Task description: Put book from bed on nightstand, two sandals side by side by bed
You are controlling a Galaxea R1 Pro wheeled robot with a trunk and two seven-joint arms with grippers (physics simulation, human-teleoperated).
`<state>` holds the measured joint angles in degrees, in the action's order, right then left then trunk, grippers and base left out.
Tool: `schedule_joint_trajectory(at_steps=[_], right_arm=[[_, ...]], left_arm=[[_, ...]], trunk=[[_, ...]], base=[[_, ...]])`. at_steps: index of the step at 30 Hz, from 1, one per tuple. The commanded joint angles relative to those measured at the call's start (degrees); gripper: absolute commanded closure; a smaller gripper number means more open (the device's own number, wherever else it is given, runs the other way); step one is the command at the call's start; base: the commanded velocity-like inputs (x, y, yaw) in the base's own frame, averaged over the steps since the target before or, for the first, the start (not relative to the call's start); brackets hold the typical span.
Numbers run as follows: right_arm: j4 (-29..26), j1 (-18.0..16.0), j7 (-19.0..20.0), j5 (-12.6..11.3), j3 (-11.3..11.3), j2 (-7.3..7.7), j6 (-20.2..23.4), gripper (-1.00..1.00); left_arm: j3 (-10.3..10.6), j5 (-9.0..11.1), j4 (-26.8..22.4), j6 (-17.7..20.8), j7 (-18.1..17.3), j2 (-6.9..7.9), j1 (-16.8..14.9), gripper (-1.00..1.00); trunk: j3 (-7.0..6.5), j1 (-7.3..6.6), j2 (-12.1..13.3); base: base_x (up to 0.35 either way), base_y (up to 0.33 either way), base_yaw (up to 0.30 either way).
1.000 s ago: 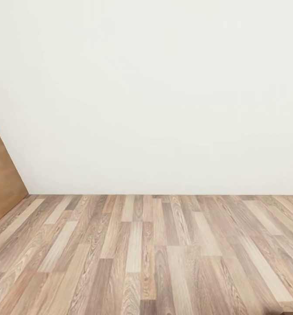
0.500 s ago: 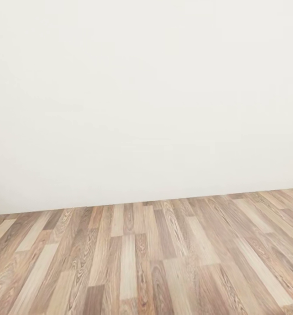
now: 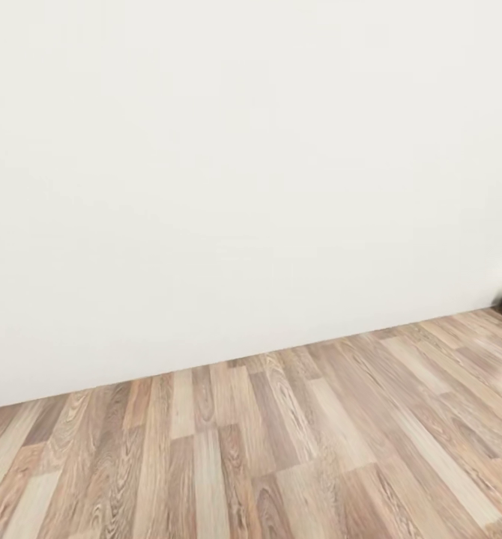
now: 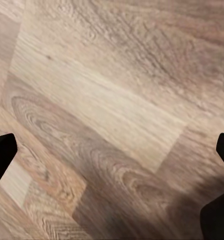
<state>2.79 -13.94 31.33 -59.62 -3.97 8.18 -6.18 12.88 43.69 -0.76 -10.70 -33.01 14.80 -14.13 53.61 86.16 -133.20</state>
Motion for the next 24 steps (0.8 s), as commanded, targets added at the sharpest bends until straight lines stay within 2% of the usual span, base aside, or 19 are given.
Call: schedule_joint_trajectory(at_steps=[1,24], right_arm=[[0.3,-0.1,0.4,-0.3,-0.4,-0.01,-0.3,-1.00],[0.3,-0.1,0.4,-0.3,-0.4,-0.01,-0.3,-1.00]], left_arm=[[0.5,0.3,0.0,-0.3,-0.1,0.00,0.0,-1.00],[0.5,0.3,0.0,-0.3,-0.1,-0.02,0.0,-1.00]], trunk=[[0.05,0.02,0.0],[0.05,0.02,0.0]], base=[[0.311,0.138,-0.272],[0.309,0.024,-0.272]])
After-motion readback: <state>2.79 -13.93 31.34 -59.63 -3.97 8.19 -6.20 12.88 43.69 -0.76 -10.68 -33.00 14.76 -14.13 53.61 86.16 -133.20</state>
